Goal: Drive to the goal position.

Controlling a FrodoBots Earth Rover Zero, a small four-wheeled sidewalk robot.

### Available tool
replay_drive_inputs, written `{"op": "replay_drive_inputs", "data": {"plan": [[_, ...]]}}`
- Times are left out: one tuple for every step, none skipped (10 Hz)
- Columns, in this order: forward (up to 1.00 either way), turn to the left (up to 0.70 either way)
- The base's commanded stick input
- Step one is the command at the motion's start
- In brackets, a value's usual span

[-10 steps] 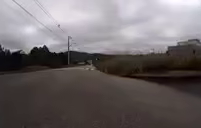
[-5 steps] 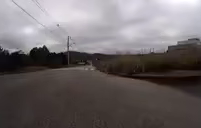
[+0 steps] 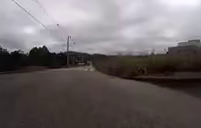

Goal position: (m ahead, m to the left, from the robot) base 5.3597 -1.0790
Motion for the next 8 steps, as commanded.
{"op": "replay_drive_inputs", "data": {"plan": [[0.45, 0.0], [0.45, 0.0], [0.45, 0.0], [0.45, 0.0], [0.45, 0.0], [0.45, 0.0], [0.45, 0.0], [0.45, 0.0]]}}
